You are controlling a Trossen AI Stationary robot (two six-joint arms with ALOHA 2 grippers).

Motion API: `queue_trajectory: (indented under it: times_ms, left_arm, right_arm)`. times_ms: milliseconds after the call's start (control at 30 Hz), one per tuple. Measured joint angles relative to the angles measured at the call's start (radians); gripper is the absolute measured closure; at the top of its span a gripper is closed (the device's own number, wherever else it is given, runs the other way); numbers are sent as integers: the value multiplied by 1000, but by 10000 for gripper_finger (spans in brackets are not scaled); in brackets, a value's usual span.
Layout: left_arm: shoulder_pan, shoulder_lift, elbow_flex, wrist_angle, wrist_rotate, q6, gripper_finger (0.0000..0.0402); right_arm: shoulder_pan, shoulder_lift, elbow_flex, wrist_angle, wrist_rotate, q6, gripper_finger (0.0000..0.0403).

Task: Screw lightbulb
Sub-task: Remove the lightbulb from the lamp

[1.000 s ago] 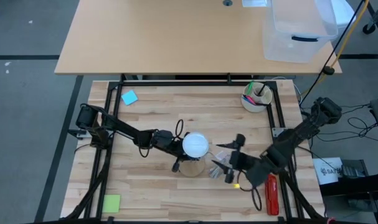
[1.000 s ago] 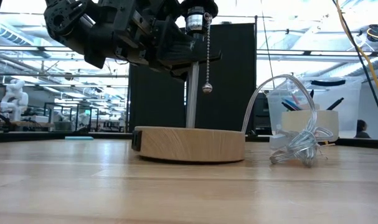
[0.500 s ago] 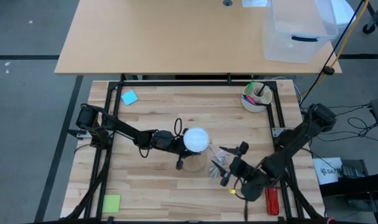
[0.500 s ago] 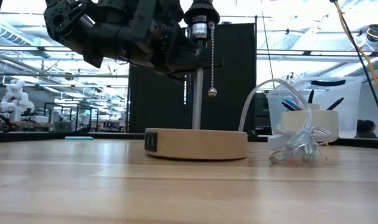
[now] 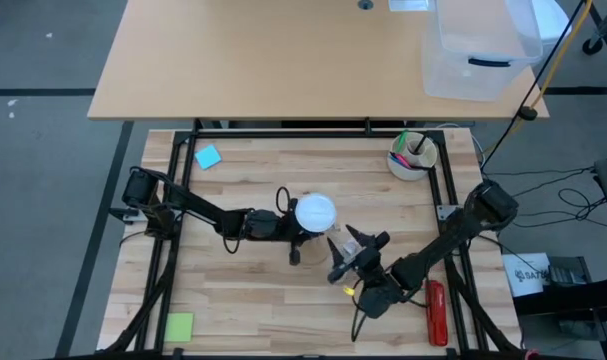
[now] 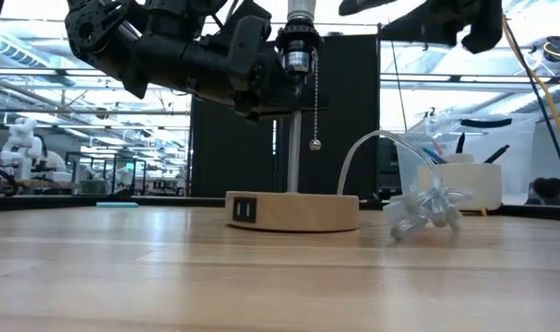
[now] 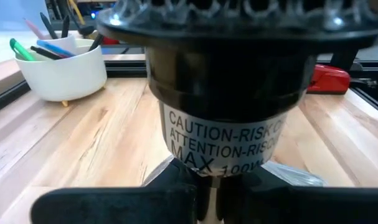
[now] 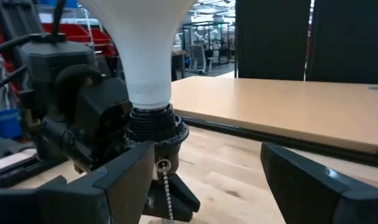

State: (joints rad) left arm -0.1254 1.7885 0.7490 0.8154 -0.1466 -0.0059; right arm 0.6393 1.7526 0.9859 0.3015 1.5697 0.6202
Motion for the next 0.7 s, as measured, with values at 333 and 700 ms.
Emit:
queue_trajectory:
  times_ms: [333, 700]
  left_arm:
    - [0, 0, 0, 1, -11, 7, 374]
    - [0, 0, 0, 1, -12, -1, 374]
  right_arm:
    - [-39, 12, 0, 206, -109, -252, 115]
    - [-61, 10, 0, 608, -208, -674, 115]
